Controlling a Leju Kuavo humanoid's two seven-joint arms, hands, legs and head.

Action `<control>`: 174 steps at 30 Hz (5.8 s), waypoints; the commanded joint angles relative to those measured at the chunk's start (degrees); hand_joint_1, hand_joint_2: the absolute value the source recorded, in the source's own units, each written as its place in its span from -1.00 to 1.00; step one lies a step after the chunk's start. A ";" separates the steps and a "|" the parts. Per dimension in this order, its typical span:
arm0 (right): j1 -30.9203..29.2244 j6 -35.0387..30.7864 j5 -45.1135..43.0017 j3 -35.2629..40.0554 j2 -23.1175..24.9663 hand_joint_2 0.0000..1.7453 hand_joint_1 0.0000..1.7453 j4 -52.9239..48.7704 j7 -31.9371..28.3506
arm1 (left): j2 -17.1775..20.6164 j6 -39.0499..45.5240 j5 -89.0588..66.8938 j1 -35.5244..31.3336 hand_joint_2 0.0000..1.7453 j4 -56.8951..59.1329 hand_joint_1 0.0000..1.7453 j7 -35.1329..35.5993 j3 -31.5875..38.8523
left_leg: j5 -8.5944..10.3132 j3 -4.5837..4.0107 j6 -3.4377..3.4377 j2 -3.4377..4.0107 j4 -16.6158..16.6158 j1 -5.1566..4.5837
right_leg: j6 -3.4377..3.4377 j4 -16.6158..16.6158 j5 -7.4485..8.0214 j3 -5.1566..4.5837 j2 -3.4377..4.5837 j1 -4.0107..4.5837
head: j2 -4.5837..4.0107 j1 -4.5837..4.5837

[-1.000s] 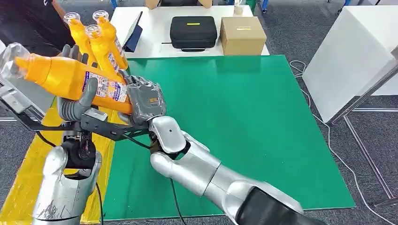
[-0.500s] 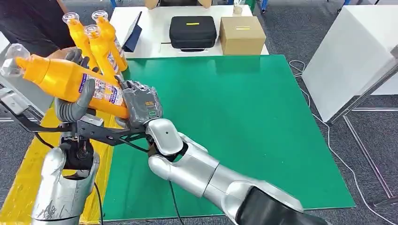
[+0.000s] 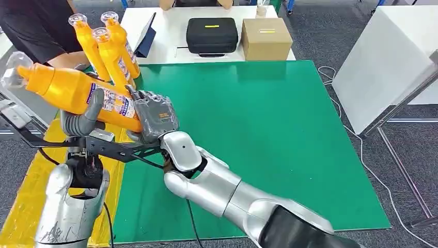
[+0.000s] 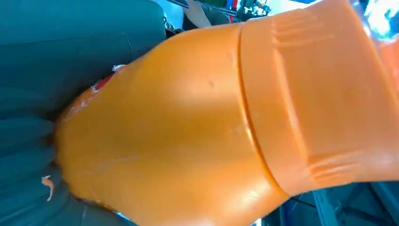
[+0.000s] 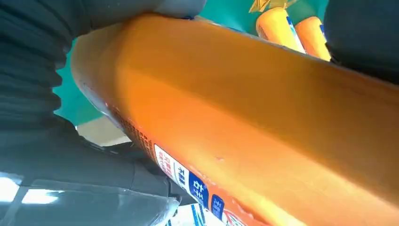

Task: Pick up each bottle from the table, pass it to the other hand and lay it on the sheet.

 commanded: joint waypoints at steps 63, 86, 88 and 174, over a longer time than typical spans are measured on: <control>43.48 19.18 -18.23 -54.47 -35.49 -1.00 -1.00 -56.09 -23.79 | 6.32 31.35 -104.80 -5.45 1.00 36.95 1.00 4.25 -8.81 | -0.23 0.23 0.01 -0.36 0.03 -0.18 | 0.18 -0.08 -0.28 0.38 -0.40 -0.11 | 0.00 0.00; 51.33 19.89 -17.53 -53.35 -36.96 -1.00 -1.00 -59.51 -28.36 | 5.01 31.15 -112.03 -7.51 1.00 53.09 1.00 10.01 -5.95 | -0.33 0.28 0.07 -0.10 -0.05 -0.16 | 0.17 -0.12 -0.24 0.36 -0.15 -0.07 | 0.00 -0.02; 52.27 20.14 -16.21 -51.97 -36.78 -1.00 -1.00 -60.24 -29.16 | 6.83 29.87 -114.58 -7.16 1.00 55.43 1.00 14.63 -3.89 | -0.33 0.28 0.07 -0.14 -0.06 -0.14 | 0.16 -0.14 -0.24 0.37 -0.19 -0.04 | 0.00 -0.02; -3.47 0.56 -18.82 -40.78 -11.69 -1.00 -1.00 -8.26 -28.03 | -1.74 -9.09 -22.93 -38.77 -1.00 47.16 -1.00 1.82 -0.61 | 0.21 0.01 0.05 -0.09 0.07 -0.04 | 0.15 0.05 0.10 0.15 -0.19 0.00 | 0.00 0.00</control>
